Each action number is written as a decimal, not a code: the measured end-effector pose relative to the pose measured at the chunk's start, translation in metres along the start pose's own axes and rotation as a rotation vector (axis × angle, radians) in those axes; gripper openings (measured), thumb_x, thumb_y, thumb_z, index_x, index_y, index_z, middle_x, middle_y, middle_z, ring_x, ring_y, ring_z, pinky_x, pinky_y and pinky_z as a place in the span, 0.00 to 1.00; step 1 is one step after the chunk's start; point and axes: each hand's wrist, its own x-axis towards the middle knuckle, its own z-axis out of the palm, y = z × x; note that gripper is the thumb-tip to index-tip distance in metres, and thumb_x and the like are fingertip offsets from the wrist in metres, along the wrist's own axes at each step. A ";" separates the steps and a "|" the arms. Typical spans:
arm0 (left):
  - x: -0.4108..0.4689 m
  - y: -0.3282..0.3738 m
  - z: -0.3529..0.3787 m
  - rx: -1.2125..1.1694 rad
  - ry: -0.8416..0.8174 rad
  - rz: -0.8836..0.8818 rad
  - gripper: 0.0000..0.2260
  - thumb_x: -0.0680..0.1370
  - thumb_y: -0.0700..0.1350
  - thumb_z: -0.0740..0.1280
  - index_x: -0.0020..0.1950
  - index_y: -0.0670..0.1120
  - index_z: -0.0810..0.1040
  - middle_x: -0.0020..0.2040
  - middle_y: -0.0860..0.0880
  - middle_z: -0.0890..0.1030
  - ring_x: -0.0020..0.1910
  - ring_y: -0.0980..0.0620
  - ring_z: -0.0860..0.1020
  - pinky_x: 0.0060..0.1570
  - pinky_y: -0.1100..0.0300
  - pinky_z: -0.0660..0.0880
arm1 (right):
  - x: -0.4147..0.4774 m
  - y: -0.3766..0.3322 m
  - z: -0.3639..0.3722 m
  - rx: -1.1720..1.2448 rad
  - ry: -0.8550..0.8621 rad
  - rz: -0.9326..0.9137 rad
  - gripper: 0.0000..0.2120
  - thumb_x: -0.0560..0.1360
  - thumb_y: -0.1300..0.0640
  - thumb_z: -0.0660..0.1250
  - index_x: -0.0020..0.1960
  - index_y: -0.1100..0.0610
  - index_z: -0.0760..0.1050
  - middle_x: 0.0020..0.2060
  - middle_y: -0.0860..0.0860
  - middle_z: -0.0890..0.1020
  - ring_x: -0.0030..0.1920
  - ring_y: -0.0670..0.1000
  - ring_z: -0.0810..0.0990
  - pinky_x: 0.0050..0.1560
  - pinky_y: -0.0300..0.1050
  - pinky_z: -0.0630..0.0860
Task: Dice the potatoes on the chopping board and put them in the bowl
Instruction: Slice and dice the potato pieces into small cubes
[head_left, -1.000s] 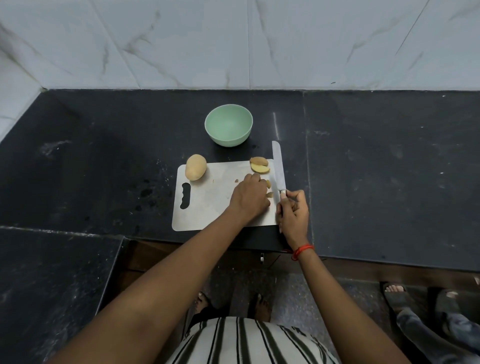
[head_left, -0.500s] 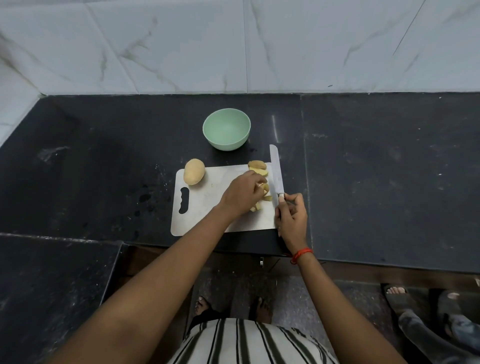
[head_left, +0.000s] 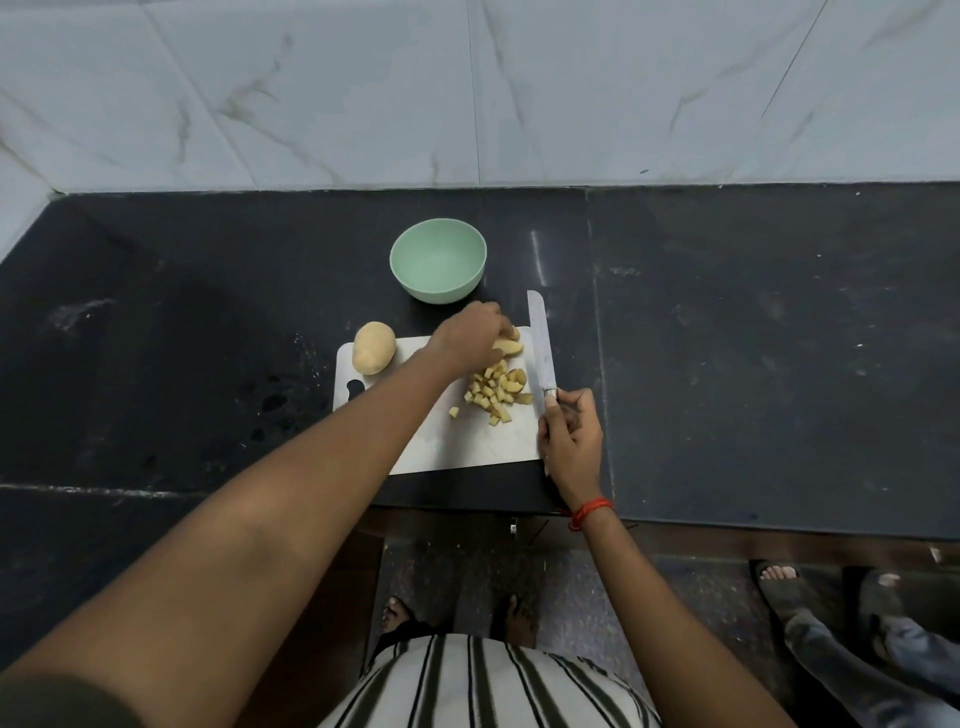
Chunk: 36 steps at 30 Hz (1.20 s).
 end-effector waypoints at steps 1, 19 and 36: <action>0.002 0.002 0.001 0.074 -0.040 0.038 0.17 0.79 0.45 0.69 0.68 0.48 0.79 0.60 0.45 0.76 0.61 0.45 0.74 0.58 0.52 0.75 | 0.000 0.000 0.000 0.000 0.002 -0.002 0.09 0.82 0.48 0.63 0.49 0.53 0.70 0.29 0.56 0.73 0.28 0.53 0.69 0.30 0.48 0.67; 0.002 -0.005 0.013 0.087 -0.049 -0.001 0.13 0.78 0.50 0.72 0.61 0.48 0.78 0.60 0.46 0.72 0.59 0.46 0.72 0.56 0.48 0.77 | -0.002 -0.006 0.000 -0.087 0.016 -0.033 0.06 0.83 0.56 0.63 0.47 0.50 0.70 0.29 0.52 0.75 0.29 0.53 0.71 0.30 0.49 0.69; -0.061 -0.021 0.018 -0.782 0.466 -0.379 0.09 0.74 0.43 0.78 0.51 0.49 0.82 0.40 0.55 0.81 0.36 0.62 0.76 0.37 0.71 0.73 | -0.003 -0.008 -0.003 -0.102 -0.024 0.003 0.08 0.82 0.47 0.63 0.48 0.50 0.70 0.30 0.58 0.76 0.30 0.55 0.72 0.32 0.52 0.71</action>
